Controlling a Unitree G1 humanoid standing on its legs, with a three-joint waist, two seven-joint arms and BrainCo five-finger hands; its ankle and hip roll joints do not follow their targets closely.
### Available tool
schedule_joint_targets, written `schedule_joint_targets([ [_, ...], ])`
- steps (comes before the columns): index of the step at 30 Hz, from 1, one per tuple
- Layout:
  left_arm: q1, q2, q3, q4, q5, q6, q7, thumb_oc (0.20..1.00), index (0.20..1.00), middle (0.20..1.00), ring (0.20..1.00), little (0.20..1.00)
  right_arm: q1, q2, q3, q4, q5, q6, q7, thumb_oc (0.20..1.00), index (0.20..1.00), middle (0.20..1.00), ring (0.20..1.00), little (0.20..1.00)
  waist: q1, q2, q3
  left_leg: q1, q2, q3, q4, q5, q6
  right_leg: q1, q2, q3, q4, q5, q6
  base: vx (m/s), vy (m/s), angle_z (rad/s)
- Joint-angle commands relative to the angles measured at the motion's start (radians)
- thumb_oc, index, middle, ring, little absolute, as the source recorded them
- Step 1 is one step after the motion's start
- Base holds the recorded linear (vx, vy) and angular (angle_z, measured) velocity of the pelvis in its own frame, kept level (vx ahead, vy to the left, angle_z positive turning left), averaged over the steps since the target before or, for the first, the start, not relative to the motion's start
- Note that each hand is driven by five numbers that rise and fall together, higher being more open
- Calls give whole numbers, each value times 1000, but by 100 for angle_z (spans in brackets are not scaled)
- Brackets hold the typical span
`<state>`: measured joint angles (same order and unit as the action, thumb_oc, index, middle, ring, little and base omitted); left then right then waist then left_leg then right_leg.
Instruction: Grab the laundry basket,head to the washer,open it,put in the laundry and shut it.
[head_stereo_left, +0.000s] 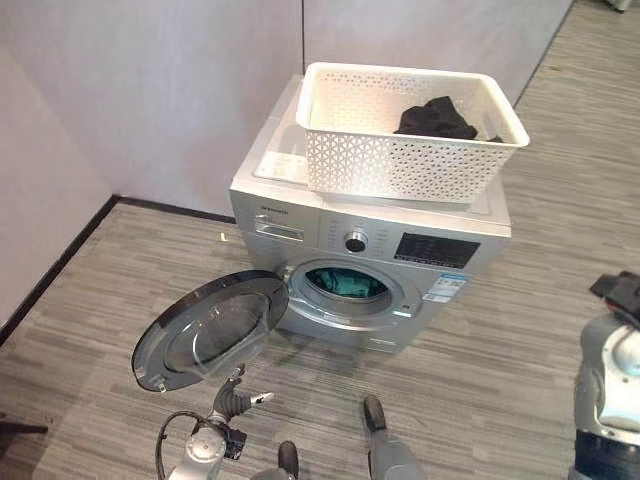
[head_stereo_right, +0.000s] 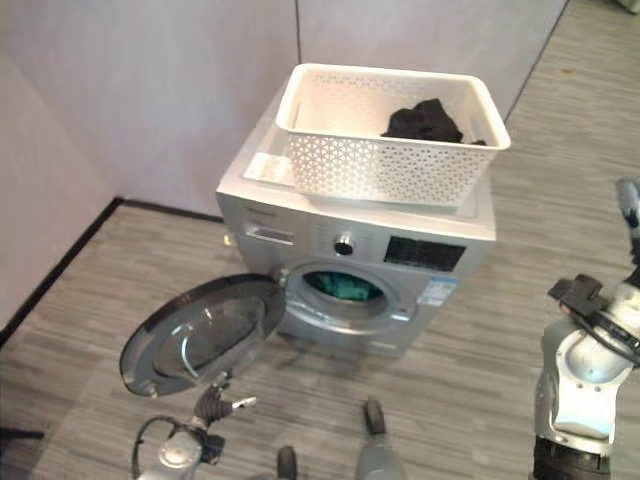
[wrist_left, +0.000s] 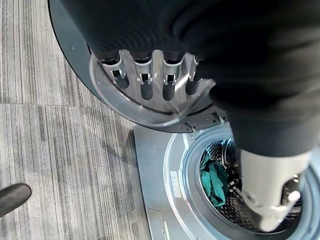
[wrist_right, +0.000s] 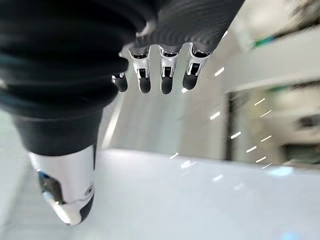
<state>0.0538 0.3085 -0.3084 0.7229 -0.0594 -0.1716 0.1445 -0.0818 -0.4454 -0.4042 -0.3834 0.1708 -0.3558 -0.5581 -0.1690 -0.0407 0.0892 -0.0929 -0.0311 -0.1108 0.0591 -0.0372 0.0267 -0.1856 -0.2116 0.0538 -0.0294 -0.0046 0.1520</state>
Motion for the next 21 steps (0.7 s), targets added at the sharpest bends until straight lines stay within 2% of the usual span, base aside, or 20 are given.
schedule_joint_targets([
  [1, -40, -10, 23, -19, 12, -38, 6, 1000, 1000, 1000, 1000, 1000, -89, -93, -25, 37, -8, -22, 40, 1000, 1000, 1000, 1000, 1000, 27, 32, 4, 210, -21, 67, -37, -155, 16, -38, -6, -29, 103, 182, 56, 149, -203, 61],
  [5, -16, -22, 30, -13, -32, -35, -14, 1000, 1000, 1000, 1000, 1000, -118, -192, 40, 68, 29, 10, 117, 1000, 1000, 1000, 1000, 1000, 52, 5, -36, 236, 34, 44, -100, -112, -13, -12, 28, -65, 102, 156, 49, 156, -210, 12],
  [7, -15, -15, 20, -10, -33, -36, -30, 1000, 1000, 1000, 1000, 1000, -138, -283, 60, 97, 23, 39, 166, 1000, 1000, 1000, 1000, 1000, 63, -7, -49, 239, 64, 30, -113, -104, -24, -2, 48, -80, 99, 121, 39, 112, -150, 3],
  [8, -16, -18, 21, -10, -33, -36, -30, 1000, 1000, 1000, 1000, 1000, -145, -290, 63, 106, 26, 36, 167, 1000, 1000, 1000, 1000, 1000, 61, -1, -48, 242, 68, 28, -117, -104, -26, -1, 52, -84, 101, 118, 37, 66, -123, 4],
  [10, -13, -14, 3, -14, -40, -40, -47, 1000, 1000, 1000, 1000, 1000, -189, -392, 103, 153, 45, 54, 199, 1000, 1000, 1000, 1000, 1000, 69, -13, -54, 237, 90, 22, -122, -95, -36, 2, 65, -91, 97, 99, 28, 45, -128, 5],
  [11, -10, -3, -20, -16, -50, -40, -73, 1000, 1000, 1000, 1000, 1000, -251, -541, 166, 215, 86, 82, 272, 1000, 1000, 1000, 1000, 1000, 78, -31, -64, 232, 107, 20, -131, -82, -48, 5, 77, -98, 89, 86, 20, 43, -151, 6],
  [13, -6, 13, -28, -15, -71, -42, -96, 1000, 1000, 1000, 1000, 1000, -417, -751, 307, 340, 92, 118, 333, 1000, 1000, 1000, 1000, 1000, 85, -42, -68, 229, 124, 24, -139, -67, -61, 7, 88, -102, 83, 80, 13, 24, -112, 2],
  [14, -7, 30, -42, -13, -80, -44, -106, 1000, 1000, 1000, 1000, 1000, -514, -835, 402, 404, 100, 144, 377, 1000, 1000, 1000, 1000, 1000, 97, -52, -67, 231, 132, 26, -143, -63, -66, 11, 95, -104, 83, 75, 10, -1, -45, 8],
  [15, -6, 25, -36, -12, -80, -44, -106, 1000, 1000, 1000, 1000, 1000, -543, -836, 429, 414, 101, 141, 377, 1000, 1000, 1000, 1000, 1000, 90, -50, -68, 228, 129, 26, -143, -60, -66, 8, 93, -103, 80, 79, 11, -10, -32, 13],
  [16, -5, 57, -56, -14, -98, -47, -124, 1000, 1000, 1000, 1000, 1000, -873, -932, 753, 580, 87, 185, 443, 1000, 1000, 1000, 1000, 1000, 102, -74, -72, 224, 136, 35, -144, -50, -75, 12, 97, -104, 69, 80, 8, -9, -22, 9],
  [17, -4, 83, -70, -15, -107, -48, -131, 1000, 1000, 1000, 1000, 1000, -1012, -947, 888, 647, 54, 207, 468, 1000, 1000, 1000, 1000, 1000, 112, -96, -76, 223, 140, 37, -144, -45, -79, 16, 101, -105, 59, 82, 6, 0, 0, 0],
  [18, 0, 70, -60, -15, -108, -48, -132, 1000, 1000, 1000, 1000, 1000, -1088, -937, 962, 668, 58, 204, 468, 1000, 1000, 1000, 1000, 1000, 102, -83, -76, 224, 140, 39, -144, -45, -79, 17, 102, -103, 58, 83, 6, 0, 0, 0],
  [19, 7, 61, -51, -2, -138, -45, -139, 1000, 1000, 1000, 1000, 1000, -1397, -834, 1268, 900, 18, 239, 502, 1000, 1000, 1000, 1000, 1000, 103, -80, -81, 226, 147, 46, -142, -32, -85, 29, 110, -101, 36, 89, 3, 0, 0, 0],
  [20, 7, 57, -45, 20, -166, -38, -145, 1000, 1000, 1000, 1000, 1000, -1454, -775, 1331, 997, -17, 263, 530, 1000, 1000, 1000, 1000, 1000, 110, -89, -84, 224, 150, 47, -138, -24, -88, 37, 114, -101, 24, 90, 2, 19, -26, -6],
  [21, 3, 41, -34, 43, -205, -30, -153, 1000, 1000, 1000, 1000, 1000, -1525, -709, 1407, 1103, -49, 279, 554, 1000, 1000, 1000, 1000, 1000, 114, -84, -84, 226, 154, 47, -138, -18, -90, 44, 117, -102, 14, 93, 1, 18, -23, -5],
])
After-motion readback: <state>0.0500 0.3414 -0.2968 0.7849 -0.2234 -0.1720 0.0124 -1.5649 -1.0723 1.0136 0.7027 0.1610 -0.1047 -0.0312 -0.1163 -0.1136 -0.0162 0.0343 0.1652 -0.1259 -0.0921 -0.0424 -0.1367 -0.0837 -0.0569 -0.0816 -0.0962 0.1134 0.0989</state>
